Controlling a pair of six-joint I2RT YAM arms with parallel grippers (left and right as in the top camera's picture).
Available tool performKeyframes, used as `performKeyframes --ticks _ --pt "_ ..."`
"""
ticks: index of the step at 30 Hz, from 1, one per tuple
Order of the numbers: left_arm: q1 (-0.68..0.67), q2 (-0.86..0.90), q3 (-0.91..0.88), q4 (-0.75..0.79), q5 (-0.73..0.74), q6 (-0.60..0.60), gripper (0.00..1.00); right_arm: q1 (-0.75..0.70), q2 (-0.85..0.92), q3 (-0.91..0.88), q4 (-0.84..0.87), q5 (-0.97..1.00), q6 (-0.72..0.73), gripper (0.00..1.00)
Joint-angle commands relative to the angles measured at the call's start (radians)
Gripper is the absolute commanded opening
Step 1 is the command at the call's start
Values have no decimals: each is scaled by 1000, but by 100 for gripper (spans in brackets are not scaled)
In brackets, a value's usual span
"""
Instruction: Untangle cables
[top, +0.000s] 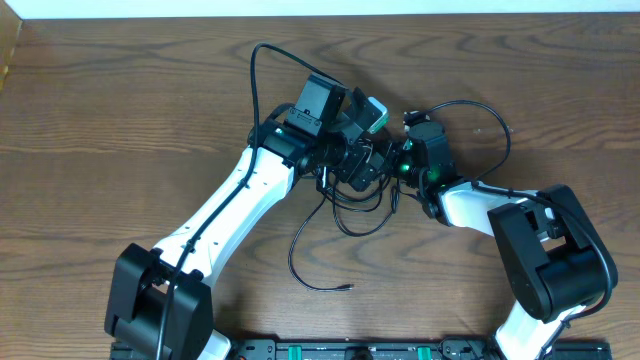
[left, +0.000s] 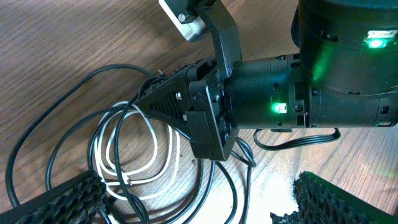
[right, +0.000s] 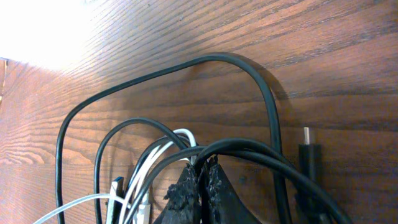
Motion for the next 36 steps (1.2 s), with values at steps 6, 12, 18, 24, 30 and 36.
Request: performKeyframes --ticks 6,12,18,24,30,36 --pt "4 3 3 -2 -13 3 98 -37 10 2 14 -104 1 1" --pt "4 3 3 -1 -13 3 98 -66 10 2 36 -152 -1 45" --pt "4 3 3 -2 -13 3 98 -38 10 2 36 -129 -11 52" --pt "4 3 3 -2 -13 3 98 -8 13 2 30 -64 -11 45" --pt "4 3 3 -2 -13 3 98 8 41 2 31 -23 -11 39" --pt "4 3 3 -3 -13 3 98 10 107 2 56 -25 -10 31"
